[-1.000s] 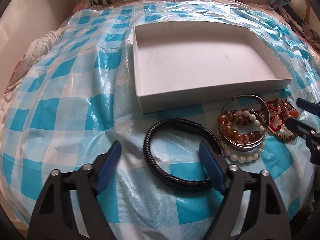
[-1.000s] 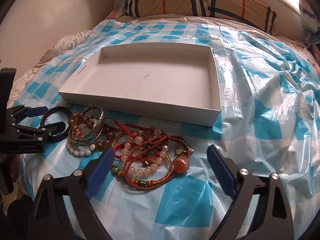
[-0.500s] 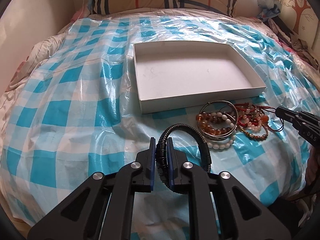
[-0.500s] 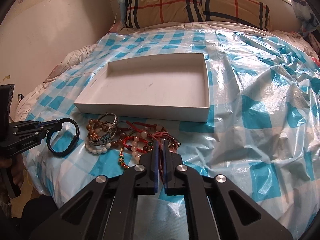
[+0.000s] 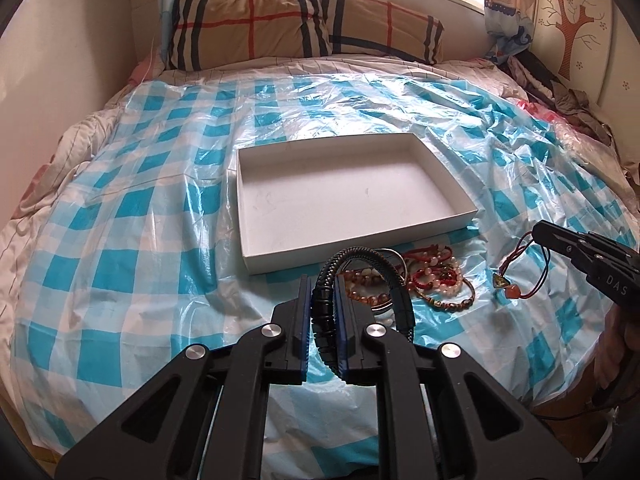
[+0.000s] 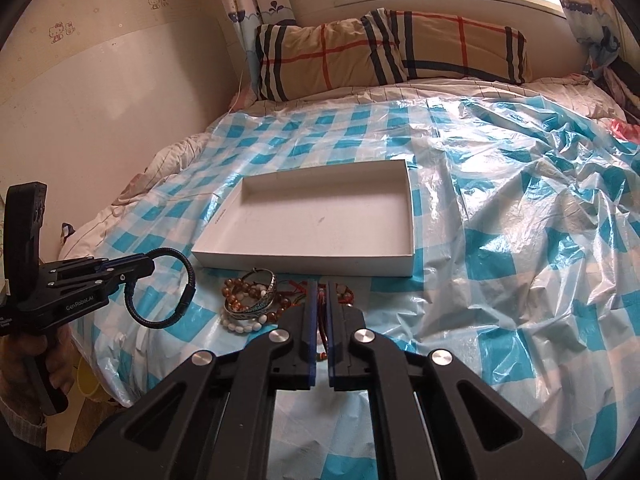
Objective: Organize jewelry
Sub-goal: 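Carry both bracelets into the white box and open both tools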
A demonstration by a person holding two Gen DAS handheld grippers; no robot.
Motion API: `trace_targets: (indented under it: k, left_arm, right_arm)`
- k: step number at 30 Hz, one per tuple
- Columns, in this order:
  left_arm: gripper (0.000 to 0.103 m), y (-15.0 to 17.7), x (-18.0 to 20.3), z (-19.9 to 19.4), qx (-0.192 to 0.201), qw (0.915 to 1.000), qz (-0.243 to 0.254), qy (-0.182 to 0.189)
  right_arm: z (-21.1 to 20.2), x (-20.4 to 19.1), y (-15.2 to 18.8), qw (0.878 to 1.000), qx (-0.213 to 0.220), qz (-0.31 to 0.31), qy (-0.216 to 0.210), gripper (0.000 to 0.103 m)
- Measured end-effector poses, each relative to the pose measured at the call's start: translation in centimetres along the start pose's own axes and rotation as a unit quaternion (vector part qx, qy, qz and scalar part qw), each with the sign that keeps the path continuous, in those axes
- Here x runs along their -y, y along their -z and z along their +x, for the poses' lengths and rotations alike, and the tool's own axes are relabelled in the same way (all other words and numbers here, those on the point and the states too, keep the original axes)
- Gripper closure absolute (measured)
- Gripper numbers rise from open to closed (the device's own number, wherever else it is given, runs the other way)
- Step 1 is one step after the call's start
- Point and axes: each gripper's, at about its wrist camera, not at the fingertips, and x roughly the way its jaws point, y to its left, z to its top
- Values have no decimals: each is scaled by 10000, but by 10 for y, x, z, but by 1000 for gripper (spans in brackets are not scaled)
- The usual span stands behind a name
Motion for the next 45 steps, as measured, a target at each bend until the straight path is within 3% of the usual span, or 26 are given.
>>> trace_targets:
  k: [25,38,40,41,45]
  left_arm:
    - [93,-68,14,52,422,9991,31,-43]
    - [93,-83,19,110,257,9997,22,-16]
    - [93,-84,18,125,88,10000,-8,-16]
    - [92,-83,18,133,-15,10000,-10,-3]
    - [89,-78,14,136,-66,9999,-51,-99]
  right_arm:
    - [63,-7,-69,9984,532,-192,-87,98]
    - [114,-1,-73,9990,380,-212,-24,98]
    - [122,2,-70,9995,274,-138,-74,72]
    - [122,3,-68,9995,301,-103,-55,49]
    - [112,3,-60,9994,333,-136,-12,47]
